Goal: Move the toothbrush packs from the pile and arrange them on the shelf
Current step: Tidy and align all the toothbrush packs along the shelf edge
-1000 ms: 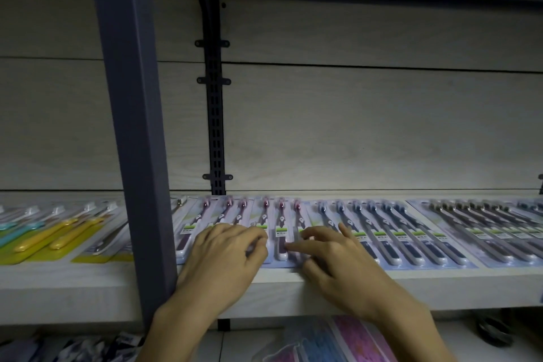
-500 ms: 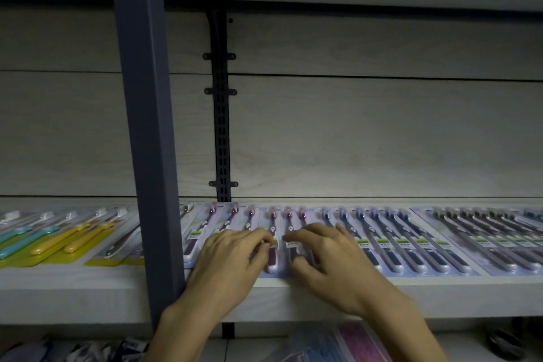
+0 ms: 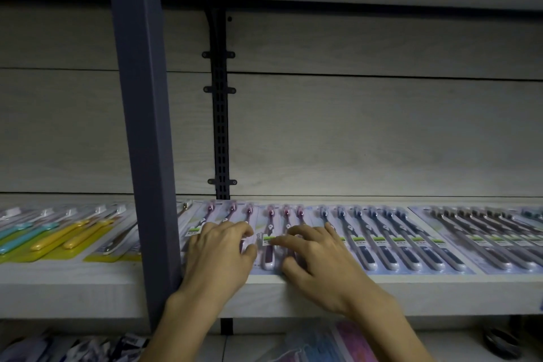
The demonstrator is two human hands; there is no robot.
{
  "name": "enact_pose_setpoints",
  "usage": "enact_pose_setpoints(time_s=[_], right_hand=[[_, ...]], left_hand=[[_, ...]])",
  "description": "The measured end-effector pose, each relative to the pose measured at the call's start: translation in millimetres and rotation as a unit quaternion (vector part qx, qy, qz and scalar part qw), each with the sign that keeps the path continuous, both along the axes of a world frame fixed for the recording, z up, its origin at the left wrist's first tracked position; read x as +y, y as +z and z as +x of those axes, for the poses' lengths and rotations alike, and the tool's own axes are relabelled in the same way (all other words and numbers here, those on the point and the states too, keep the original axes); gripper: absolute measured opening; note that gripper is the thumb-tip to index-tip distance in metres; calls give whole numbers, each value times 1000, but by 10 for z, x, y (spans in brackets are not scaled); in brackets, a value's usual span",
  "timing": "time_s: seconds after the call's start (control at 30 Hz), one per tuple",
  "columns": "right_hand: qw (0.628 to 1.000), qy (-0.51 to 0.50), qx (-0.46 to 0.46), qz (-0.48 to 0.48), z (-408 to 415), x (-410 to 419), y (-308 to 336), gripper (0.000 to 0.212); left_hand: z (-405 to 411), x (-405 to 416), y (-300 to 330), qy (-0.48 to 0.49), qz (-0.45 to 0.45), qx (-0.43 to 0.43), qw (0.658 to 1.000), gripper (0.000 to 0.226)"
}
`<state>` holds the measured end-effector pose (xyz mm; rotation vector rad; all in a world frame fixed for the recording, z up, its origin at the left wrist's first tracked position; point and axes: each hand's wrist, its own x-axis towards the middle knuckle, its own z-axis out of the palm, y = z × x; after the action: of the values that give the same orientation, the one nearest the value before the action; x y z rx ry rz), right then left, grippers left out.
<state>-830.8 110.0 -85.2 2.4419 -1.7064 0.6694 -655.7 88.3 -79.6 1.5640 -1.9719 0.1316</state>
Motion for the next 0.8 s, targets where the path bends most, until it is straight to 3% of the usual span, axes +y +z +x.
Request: enact_pose_setpoints(time_s=[0.5,0.8], right_hand=[[1000,-9,-7,16,-5,49,4,71],[1000,-13,-24,5,2,23,-25,66]], left_hand=[[-60,-72,-49,59,-36,79,994,19],[-47,24,-32,37,-45,22,998,26]])
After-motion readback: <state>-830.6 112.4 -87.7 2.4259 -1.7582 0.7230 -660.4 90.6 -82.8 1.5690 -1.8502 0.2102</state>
